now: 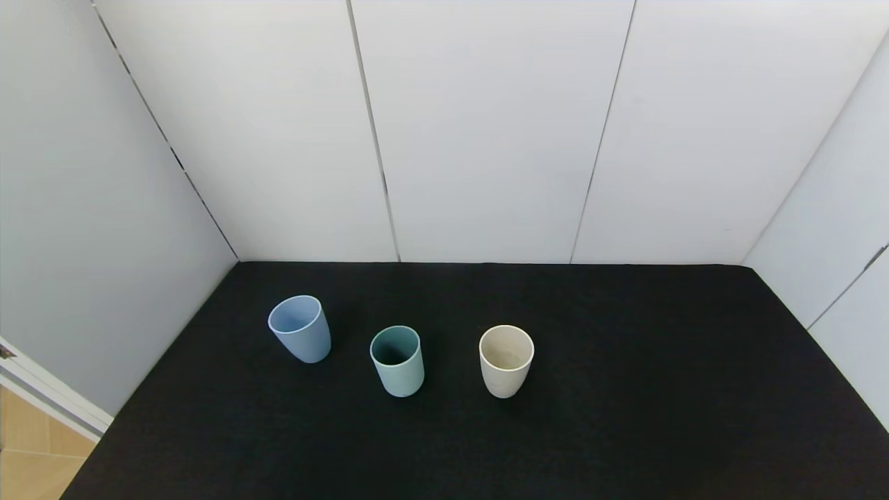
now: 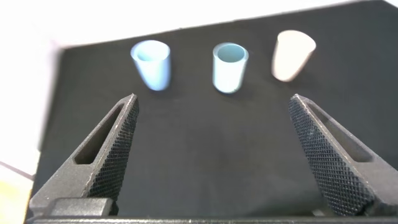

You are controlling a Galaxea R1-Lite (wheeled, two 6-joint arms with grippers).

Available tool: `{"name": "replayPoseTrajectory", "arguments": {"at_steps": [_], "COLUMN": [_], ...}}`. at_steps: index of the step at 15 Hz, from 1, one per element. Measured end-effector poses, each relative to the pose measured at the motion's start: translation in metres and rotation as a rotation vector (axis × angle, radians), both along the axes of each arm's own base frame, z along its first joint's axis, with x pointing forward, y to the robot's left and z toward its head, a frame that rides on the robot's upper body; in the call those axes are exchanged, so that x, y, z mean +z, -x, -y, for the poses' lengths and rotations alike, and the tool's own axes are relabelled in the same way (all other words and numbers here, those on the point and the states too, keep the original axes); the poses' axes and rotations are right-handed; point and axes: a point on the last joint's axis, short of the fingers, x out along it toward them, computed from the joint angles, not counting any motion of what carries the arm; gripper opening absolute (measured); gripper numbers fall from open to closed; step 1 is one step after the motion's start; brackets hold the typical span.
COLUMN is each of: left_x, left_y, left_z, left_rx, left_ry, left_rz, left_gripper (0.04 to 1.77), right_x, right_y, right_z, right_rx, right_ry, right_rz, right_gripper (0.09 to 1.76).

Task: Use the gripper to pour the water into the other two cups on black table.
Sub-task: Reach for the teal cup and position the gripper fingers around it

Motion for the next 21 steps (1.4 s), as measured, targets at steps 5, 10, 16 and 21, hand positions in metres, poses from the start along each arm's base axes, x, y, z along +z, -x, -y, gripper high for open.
{"name": "replayPoseTrajectory", "arguments": {"at_steps": [5, 10, 16, 21], "left_x": [0.029, 0.013, -0.043, -0.073], "left_y": [-0.070, -0.156, -0.219, -0.235], "left_z": [0.002, 0.023, 0.081, 0.112], "left_rx": [-0.093, -0.192, -0.252, -0.224], "left_ry": [-0.126, -0.210, -0.278, -0.297], "left_rz": [-0.213, -0.418, -0.468, -0.455], "left_gripper": [1.72, 1.72, 1.72, 1.72], "right_x": [0.000, 0.000, 0.000, 0.000], "right_y": [0.000, 0.000, 0.000, 0.000], "right_z": [0.000, 0.000, 0.000, 0.000], "right_rx": [0.000, 0.000, 0.000, 0.000], "right_ry": [0.000, 0.000, 0.000, 0.000], "right_rz": [0.000, 0.000, 0.000, 0.000], "right_gripper": [1.71, 1.71, 1.71, 1.71]}}
